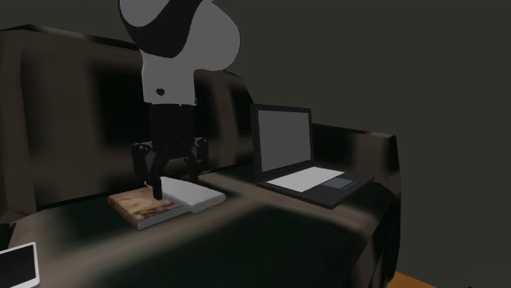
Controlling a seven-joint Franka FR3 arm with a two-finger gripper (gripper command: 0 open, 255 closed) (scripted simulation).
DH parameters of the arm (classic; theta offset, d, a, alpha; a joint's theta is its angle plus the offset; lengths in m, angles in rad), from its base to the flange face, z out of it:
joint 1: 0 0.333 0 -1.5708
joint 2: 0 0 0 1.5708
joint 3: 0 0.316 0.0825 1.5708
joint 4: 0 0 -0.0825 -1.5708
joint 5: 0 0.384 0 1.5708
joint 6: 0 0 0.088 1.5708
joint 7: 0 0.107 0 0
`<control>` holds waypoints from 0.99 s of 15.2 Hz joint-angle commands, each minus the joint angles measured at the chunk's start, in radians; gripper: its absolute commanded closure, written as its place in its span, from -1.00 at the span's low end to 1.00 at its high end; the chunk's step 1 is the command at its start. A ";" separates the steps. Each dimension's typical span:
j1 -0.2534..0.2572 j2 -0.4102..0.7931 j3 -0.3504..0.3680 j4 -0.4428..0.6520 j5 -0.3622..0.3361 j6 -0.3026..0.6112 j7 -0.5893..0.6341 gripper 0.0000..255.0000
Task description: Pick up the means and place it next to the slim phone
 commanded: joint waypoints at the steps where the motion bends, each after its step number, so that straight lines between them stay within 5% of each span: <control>1: 0.028 0.016 0.015 0.019 -0.008 -0.005 0.047 1.00; 15: 0.270 0.218 0.094 0.296 -0.094 -0.104 0.364 1.00</control>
